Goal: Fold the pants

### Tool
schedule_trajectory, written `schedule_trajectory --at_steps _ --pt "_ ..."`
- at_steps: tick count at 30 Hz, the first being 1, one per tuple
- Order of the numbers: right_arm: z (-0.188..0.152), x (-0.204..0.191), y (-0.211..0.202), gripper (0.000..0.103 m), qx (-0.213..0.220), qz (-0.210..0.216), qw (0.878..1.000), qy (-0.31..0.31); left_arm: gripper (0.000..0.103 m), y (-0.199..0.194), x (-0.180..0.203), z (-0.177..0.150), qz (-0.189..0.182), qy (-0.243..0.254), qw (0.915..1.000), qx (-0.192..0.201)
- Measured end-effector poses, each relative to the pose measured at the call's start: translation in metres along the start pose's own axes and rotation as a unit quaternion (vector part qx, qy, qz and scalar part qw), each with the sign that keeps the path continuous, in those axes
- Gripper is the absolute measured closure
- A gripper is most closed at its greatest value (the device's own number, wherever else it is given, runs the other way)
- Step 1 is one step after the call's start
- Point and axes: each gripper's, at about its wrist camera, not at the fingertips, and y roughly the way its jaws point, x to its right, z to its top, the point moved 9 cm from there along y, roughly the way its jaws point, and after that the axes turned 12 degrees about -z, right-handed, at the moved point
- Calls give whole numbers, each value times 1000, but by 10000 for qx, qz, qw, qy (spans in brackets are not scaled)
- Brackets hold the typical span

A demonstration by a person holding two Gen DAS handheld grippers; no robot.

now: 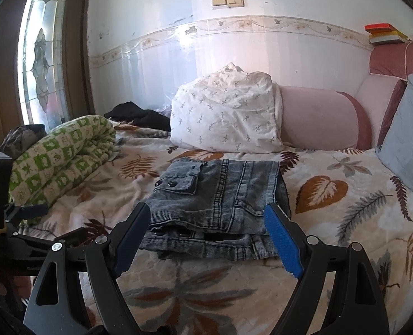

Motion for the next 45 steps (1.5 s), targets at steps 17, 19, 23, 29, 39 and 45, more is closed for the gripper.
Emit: schedule_trajectory --at_steps 17,19,23,29,39,45 --pt "-5 8 -11 19 -75 -212 9996 142 0 10 3 -1 182 34 9998 -105" --pt "-5 8 -11 19 -71 -193 9997 163 0 11 3 0 196 62 9997 -107" --pt "-4 7 -9 19 -66 -179 9997 117 0 12 5 3 197 116 9997 -91" --pt "-3 7 -2 19 -65 -165 9998 58 0 15 7 10 196 133 9997 -41" --pt "1 13 7 19 -10 -184 9998 -33 0 28 20 23 174 213 9996 6" --pt "6 22 15 19 -13 -190 9998 22 0 34 24 27 238 311 9992 15"
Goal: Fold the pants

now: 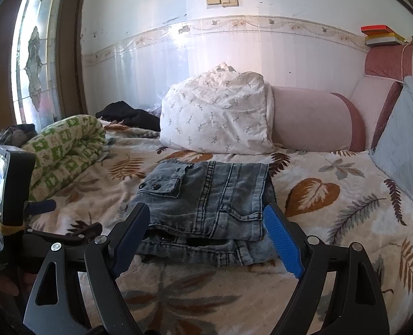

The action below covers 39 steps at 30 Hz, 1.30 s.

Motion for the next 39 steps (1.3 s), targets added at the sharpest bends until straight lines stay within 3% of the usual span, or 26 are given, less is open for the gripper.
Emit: schedule_trajectory --at_steps 39 --pt "-11 5 29 18 -347 -74 9993 87 0 -5 -8 6 -123 -178 9995 208"
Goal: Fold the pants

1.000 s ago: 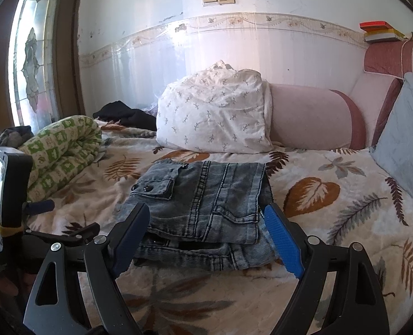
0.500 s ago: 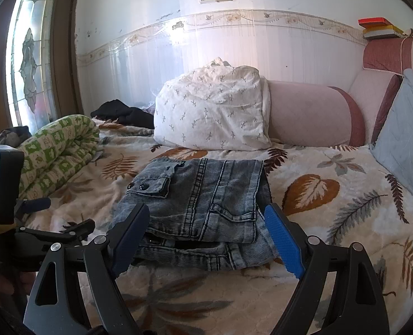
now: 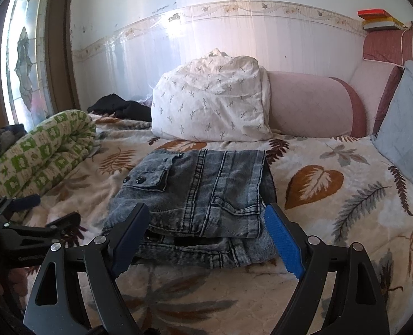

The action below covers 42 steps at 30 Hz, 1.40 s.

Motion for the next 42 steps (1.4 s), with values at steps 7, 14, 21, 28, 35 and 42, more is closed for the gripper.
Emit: schedule_trajectory --at_steps 7,14,21,28,35,42 --pt "-4 18 0 18 -45 -298 9995 -78 0 4 -8 0 -225 -600 9979 56" --pt "-18 50 0 18 -142 -743 9970 -190 0 3 -6 -4 -252 -725 9971 3" --pt "-35 78 -1 18 -376 -945 9948 -63 0 0 -1 -10 -288 -821 9962 -57" --pt "-33 74 -9 18 -408 -773 9961 95 0 -11 4 -10 -141 -415 9990 91" --pt "-34 64 -18 18 -343 -708 9969 -22 0 -20 -17 -16 154 -799 9965 173" --pt "-38 58 -20 18 -436 -620 9969 191 0 -26 -18 -22 109 -622 9978 185"
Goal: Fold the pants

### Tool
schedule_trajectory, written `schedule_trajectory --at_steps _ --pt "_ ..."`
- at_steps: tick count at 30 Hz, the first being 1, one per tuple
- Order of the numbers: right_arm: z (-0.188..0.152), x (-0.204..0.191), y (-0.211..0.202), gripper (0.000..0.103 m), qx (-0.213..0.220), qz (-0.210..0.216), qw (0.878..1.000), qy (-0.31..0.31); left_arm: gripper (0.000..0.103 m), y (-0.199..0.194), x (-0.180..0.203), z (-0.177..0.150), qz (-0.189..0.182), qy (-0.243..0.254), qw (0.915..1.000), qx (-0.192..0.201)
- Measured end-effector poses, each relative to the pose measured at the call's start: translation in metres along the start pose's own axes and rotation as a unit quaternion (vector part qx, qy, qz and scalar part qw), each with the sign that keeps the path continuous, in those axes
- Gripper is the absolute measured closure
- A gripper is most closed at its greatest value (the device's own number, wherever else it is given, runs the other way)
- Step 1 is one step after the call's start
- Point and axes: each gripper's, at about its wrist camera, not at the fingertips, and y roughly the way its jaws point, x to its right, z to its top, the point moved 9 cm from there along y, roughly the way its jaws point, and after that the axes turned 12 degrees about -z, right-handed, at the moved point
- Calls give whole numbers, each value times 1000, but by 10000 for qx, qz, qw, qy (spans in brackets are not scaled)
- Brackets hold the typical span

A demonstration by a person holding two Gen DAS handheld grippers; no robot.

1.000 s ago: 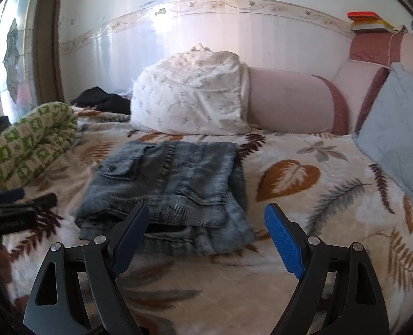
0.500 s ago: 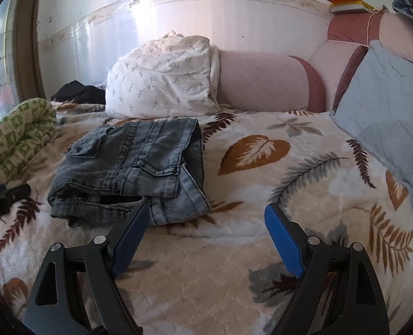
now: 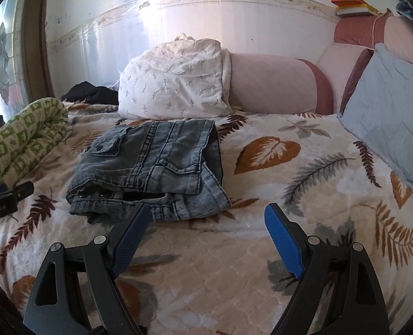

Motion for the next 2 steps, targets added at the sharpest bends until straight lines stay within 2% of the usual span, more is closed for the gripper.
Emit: schedule_trajectory --at_steps 2 --pt "-1 -1 0 18 -38 45 10000 68 0 1 0 -3 -23 46 10000 -60"
